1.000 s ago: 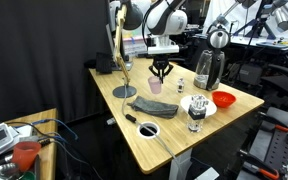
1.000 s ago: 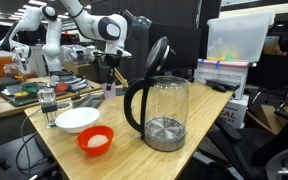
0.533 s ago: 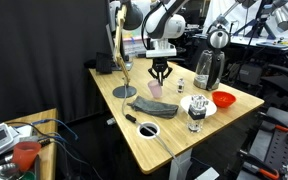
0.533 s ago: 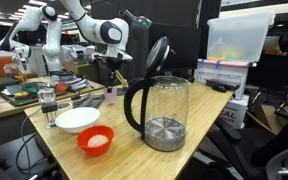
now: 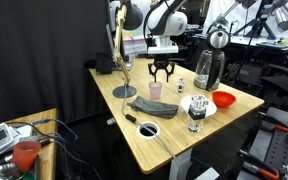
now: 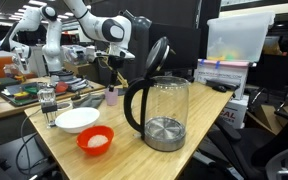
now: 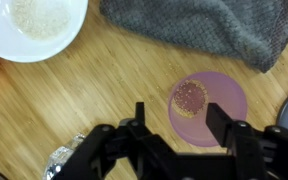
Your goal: Move the cup to the left
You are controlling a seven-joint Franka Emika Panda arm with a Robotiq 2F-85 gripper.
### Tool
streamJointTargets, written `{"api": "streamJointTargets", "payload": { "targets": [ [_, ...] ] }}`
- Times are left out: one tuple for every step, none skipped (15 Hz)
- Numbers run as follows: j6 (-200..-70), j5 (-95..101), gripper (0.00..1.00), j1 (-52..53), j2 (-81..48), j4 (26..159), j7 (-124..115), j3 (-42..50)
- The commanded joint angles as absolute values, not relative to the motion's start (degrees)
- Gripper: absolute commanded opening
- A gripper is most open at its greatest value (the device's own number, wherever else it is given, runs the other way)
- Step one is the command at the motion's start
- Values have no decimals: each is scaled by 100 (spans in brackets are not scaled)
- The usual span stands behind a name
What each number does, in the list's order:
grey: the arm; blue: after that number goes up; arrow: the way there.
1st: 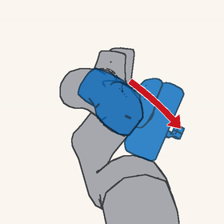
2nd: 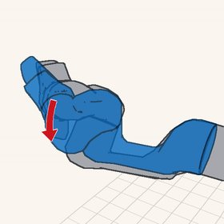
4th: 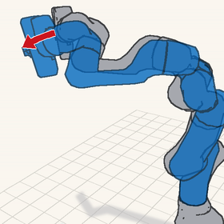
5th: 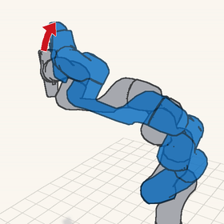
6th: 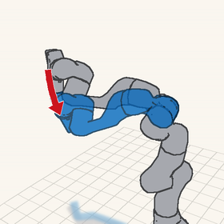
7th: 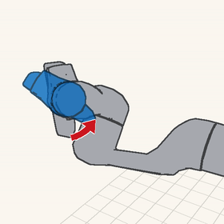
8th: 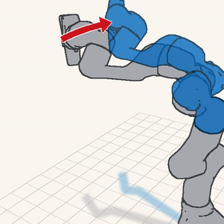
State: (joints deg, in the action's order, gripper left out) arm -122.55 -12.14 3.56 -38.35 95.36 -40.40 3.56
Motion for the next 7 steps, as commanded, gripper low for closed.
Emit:
{"api": "streamJointTargets", "payload": {
  "targets": [
    [-12206,-1218,72,350,-3778,9548,-3984,363],
    [-12174,-1218,79,345,-3735,9571,-3954,363],
    [-12162,-1218,83,344,-3708,9596,-3939,363],
    [-12161,-1218,83,345,-3706,9610,-3935,362],
    [-12161,-1218,83,345,-3706,9623,-3933,361],
    [-12161,-1218,83,345,-3706,9628,-3932,362],
    [-12161,-1218,83,345,-3706,9628,-3932,362]
  ]
}}
